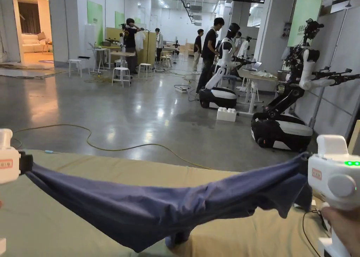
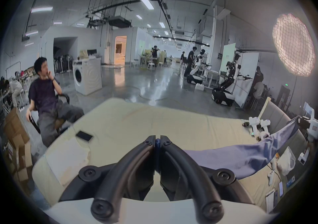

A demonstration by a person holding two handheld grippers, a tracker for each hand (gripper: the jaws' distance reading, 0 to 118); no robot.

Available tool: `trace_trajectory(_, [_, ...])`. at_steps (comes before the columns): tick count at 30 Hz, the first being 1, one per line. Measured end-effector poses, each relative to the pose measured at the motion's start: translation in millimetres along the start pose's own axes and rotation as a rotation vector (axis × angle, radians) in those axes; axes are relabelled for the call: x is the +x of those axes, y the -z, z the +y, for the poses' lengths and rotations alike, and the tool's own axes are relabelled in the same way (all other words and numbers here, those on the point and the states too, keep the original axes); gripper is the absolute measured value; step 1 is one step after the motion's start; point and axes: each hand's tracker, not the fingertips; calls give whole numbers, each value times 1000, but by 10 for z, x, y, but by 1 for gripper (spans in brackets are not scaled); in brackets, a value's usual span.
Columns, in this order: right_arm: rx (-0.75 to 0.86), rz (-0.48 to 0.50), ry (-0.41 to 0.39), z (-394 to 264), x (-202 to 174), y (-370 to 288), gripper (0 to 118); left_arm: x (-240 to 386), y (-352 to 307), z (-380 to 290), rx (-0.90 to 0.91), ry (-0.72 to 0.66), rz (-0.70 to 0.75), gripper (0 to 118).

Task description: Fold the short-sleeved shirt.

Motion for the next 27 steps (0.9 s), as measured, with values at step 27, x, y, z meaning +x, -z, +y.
trace_trajectory(27, [-328,-60,-7,-2774,-152,-1271,49,-387,-779,-2641,-352,96,95,50])
